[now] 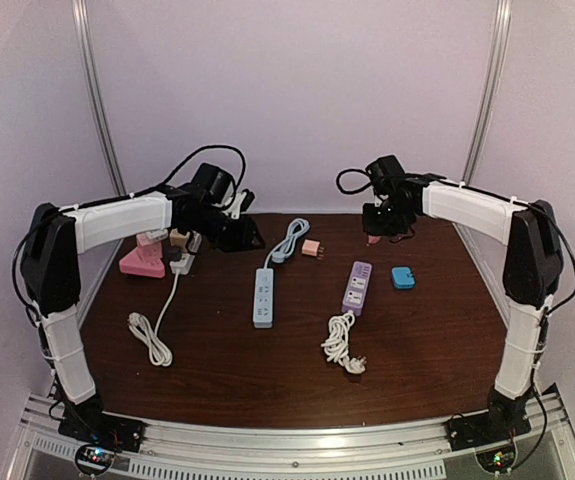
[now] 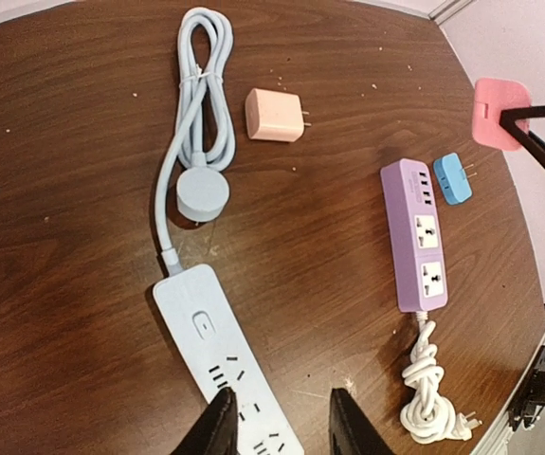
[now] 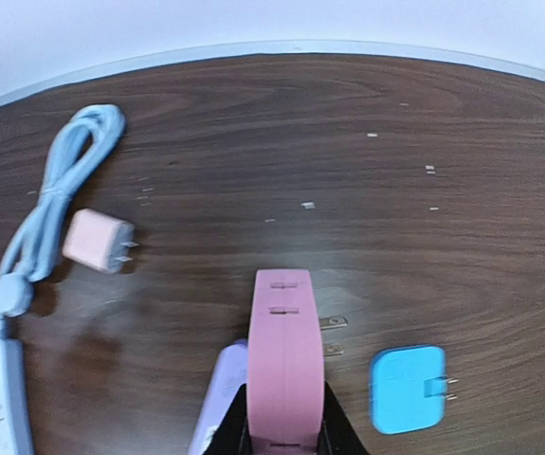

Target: Pull the plug off the socket

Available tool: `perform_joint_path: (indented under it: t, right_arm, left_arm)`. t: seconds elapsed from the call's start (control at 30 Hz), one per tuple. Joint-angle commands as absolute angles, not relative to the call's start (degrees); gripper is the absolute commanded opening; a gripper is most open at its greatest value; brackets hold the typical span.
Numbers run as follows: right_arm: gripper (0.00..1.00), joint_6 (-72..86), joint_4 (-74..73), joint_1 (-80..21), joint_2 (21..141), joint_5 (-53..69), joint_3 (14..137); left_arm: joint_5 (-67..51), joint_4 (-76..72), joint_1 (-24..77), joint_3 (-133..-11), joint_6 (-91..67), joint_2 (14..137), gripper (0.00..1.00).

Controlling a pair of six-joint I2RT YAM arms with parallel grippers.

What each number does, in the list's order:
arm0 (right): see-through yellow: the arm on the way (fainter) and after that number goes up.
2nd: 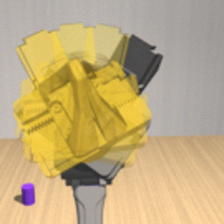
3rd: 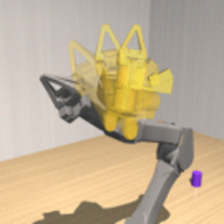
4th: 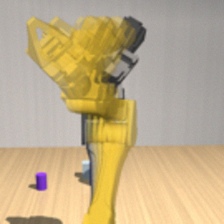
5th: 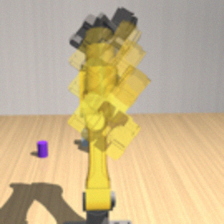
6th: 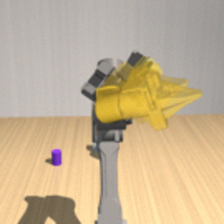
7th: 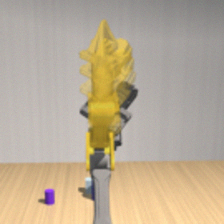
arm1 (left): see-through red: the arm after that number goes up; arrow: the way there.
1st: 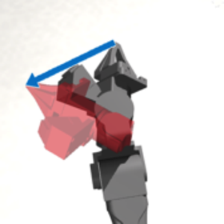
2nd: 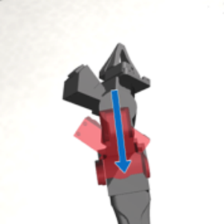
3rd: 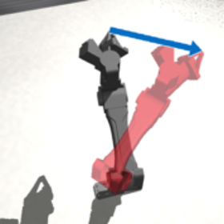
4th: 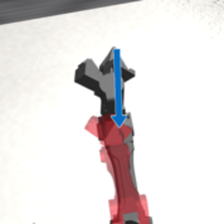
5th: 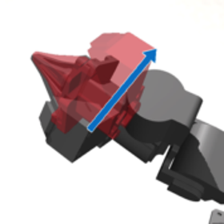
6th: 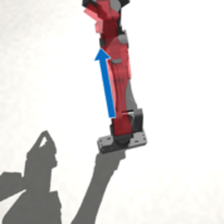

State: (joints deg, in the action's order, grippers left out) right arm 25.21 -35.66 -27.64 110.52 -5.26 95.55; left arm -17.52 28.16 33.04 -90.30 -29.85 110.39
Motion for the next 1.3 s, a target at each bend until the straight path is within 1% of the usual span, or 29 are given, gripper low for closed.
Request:
perform_joint_path:
  t: [0.0, 0.17, 0.4, 0.77, 0.87, 1.07, 1.27]
  right_arm:
    - [0.0, 19.5, -47.0, -24.5, 117.1, -23.5, 100.6]
    - [0.0, 17.7, -50.5, -22.0, 123.9, -30.8, 106.0]
    - [0.0, 15.6, -52.0, -19.1, 131.3, -34.6, 111.6]
    - [0.15, 13.4, -51.6, -18.0, 136.7, -32.4, 116.0]
    - [0.19, 13.2, -51.5, -18.0, 137.2, -31.3, 117.1]
    - [0.31, 13.1, -51.6, -18.0, 137.9, -28.9, 118.4]
    - [0.39, 13.7, -51.3, -18.1, 137.7, -25.6, 118.3]
  left_arm:
    - [-14.6, 29.0, 32.8, -86.8, -28.6, 105.8, 0.33]
    - [-13.7, 29.9, 32.8, -84.3, -28.5, 102.8, 0.33]
    - [-12.5, 30.7, 32.8, -82.3, -28.4, 100.5, 0.33]
    - [-13.4, 29.4, 32.8, -81.1, -29.3, 100.3, 0.34]
    - [-13.5, 29.1, 32.8, -80.7, -29.5, 100.2, 0.34]
    - [-13.2, 29.0, 32.8, -80.7, -29.5, 100.0, 0.34]
    - [-12.7, 28.7, 32.8, -80.8, -29.7, 99.9, 0.34]
